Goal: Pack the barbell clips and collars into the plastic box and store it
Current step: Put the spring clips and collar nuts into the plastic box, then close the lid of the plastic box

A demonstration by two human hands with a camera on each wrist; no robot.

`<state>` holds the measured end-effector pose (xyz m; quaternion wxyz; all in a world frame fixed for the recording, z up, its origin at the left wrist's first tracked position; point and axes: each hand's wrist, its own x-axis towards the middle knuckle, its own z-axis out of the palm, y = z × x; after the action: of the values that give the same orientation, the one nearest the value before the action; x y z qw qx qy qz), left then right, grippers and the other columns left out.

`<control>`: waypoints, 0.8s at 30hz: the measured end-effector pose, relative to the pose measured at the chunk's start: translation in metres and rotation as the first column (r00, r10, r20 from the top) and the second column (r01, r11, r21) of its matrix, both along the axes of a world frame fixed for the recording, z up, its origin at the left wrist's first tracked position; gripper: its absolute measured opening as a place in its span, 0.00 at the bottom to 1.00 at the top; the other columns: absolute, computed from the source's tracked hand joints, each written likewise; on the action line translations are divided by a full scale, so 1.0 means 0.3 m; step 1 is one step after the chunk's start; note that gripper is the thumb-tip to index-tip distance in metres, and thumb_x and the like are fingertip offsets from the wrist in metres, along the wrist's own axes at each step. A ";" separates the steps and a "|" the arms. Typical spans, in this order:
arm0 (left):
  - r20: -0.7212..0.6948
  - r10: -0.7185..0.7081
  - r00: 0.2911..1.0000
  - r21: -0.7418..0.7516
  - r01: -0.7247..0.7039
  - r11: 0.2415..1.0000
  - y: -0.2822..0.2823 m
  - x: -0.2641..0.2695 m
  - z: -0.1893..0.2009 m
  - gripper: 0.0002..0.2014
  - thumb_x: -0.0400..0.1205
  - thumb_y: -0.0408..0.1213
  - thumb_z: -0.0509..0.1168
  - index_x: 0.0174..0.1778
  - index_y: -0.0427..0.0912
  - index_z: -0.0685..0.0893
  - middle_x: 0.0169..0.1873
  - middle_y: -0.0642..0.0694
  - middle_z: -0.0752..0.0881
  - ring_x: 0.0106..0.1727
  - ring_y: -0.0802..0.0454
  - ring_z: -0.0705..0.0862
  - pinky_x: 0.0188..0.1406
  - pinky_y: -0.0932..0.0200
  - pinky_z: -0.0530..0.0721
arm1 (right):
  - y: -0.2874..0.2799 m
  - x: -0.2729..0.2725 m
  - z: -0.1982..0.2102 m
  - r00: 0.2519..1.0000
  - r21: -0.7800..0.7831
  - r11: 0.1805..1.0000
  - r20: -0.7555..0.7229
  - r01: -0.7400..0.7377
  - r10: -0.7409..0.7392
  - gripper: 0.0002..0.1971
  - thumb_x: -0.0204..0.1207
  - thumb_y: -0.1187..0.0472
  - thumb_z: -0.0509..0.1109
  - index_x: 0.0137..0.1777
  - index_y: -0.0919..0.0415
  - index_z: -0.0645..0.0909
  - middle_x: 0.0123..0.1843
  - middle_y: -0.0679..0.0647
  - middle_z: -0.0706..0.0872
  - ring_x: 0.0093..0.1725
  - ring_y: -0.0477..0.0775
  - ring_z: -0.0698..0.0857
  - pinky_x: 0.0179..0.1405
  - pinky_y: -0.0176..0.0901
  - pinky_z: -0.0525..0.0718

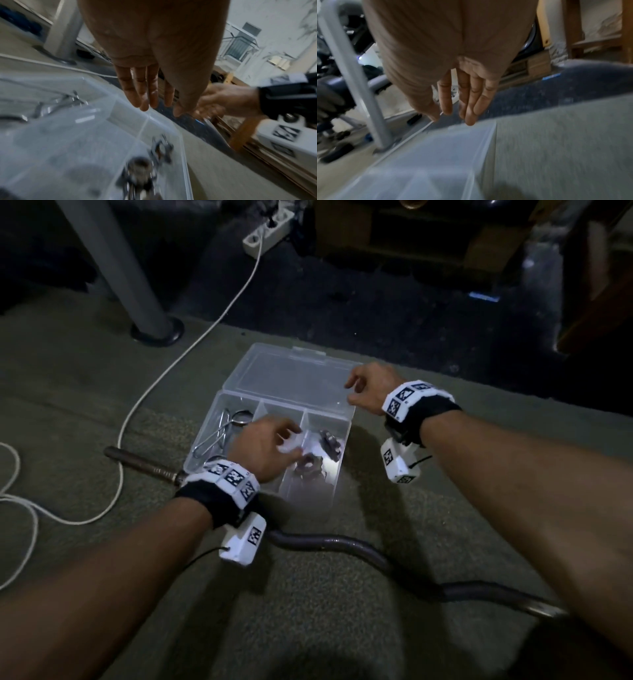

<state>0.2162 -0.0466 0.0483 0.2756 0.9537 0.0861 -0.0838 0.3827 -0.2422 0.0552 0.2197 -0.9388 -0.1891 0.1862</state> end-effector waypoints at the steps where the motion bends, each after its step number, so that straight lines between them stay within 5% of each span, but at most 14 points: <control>1: -0.016 0.046 0.999 0.007 -0.046 0.999 0.036 0.024 0.049 0.15 0.75 0.46 0.77 0.58 0.49 0.90 0.48 0.48 0.91 0.46 0.50 0.90 0.53 0.50 0.89 | -0.017 0.026 0.036 1.000 0.007 1.000 0.000 0.024 -0.024 0.13 0.72 0.54 0.77 0.56 0.54 0.90 0.50 0.54 0.92 0.52 0.57 0.90 0.52 0.42 0.85; 7: -0.058 0.280 0.958 0.024 -0.279 0.960 0.266 0.165 0.208 0.13 0.76 0.45 0.76 0.56 0.49 0.93 0.47 0.44 0.95 0.53 0.46 0.92 0.52 0.61 0.80 | -0.040 0.069 0.101 0.987 0.014 0.992 -0.103 0.129 -0.127 0.10 0.73 0.49 0.76 0.47 0.55 0.92 0.42 0.54 0.94 0.47 0.57 0.93 0.57 0.51 0.90; 12: -0.128 0.426 0.895 -0.136 -0.442 0.887 0.482 0.258 0.039 0.18 0.60 0.61 0.71 0.39 0.55 0.90 0.46 0.42 0.95 0.51 0.42 0.94 0.59 0.42 0.91 | 0.053 0.039 -0.017 0.933 0.004 0.956 -0.223 0.293 -0.284 0.14 0.77 0.56 0.75 0.55 0.65 0.88 0.41 0.59 0.89 0.48 0.62 0.90 0.56 0.51 0.88; 15: -0.169 0.463 0.870 -0.199 -0.490 0.849 0.593 0.327 -0.118 0.31 0.57 0.63 0.66 0.49 0.48 0.92 0.52 0.39 0.94 0.57 0.38 0.92 0.61 0.38 0.90 | 0.116 0.014 -0.135 0.868 0.012 0.900 -0.269 0.436 -0.417 0.18 0.77 0.54 0.75 0.61 0.65 0.86 0.54 0.64 0.90 0.56 0.64 0.89 0.63 0.55 0.86; 18: -0.200 0.423 0.884 -0.257 -0.464 0.848 0.628 0.396 -0.204 0.33 0.64 0.59 0.68 0.60 0.42 0.91 0.60 0.33 0.91 0.62 0.33 0.90 0.64 0.37 0.88 | 0.150 -0.011 -0.223 0.801 -0.021 0.840 -0.291 0.541 -0.523 0.28 0.81 0.51 0.69 0.78 0.65 0.76 0.75 0.63 0.82 0.72 0.66 0.81 0.73 0.52 0.76; 21: -0.246 0.353 0.903 -0.284 -0.415 0.864 0.623 0.447 -0.247 0.23 0.82 0.48 0.68 0.68 0.35 0.87 0.65 0.29 0.88 0.67 0.31 0.86 0.68 0.41 0.83 | 0.171 -0.012 -0.289 0.742 0.042 0.779 -0.338 0.626 -0.579 0.31 0.82 0.47 0.65 0.81 0.62 0.72 0.79 0.62 0.77 0.76 0.66 0.78 0.78 0.56 0.73; 23: -0.268 0.343 0.900 -0.322 -0.419 0.849 0.628 0.476 -0.266 0.22 0.86 0.49 0.64 0.66 0.35 0.88 0.58 0.30 0.88 0.56 0.34 0.88 0.59 0.45 0.85 | 0.181 -0.005 -0.307 0.695 0.121 0.707 -0.357 0.697 -0.624 0.33 0.76 0.42 0.64 0.79 0.58 0.75 0.76 0.60 0.81 0.72 0.65 0.81 0.75 0.59 0.77; 24: -0.293 0.333 0.896 -0.369 -0.428 0.825 0.630 0.485 -0.263 0.20 0.86 0.50 0.62 0.62 0.37 0.87 0.52 0.32 0.85 0.44 0.38 0.85 0.46 0.49 0.86 | 0.179 0.005 -0.318 0.666 0.159 0.661 -0.364 0.733 -0.651 0.35 0.72 0.40 0.63 0.77 0.56 0.77 0.73 0.60 0.83 0.68 0.65 0.84 0.73 0.61 0.79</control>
<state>0.3618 0.1423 -0.0305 0.4763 0.8189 0.2846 -0.1465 0.3842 -0.1886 -0.0400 0.4343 -0.8600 0.1932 0.1859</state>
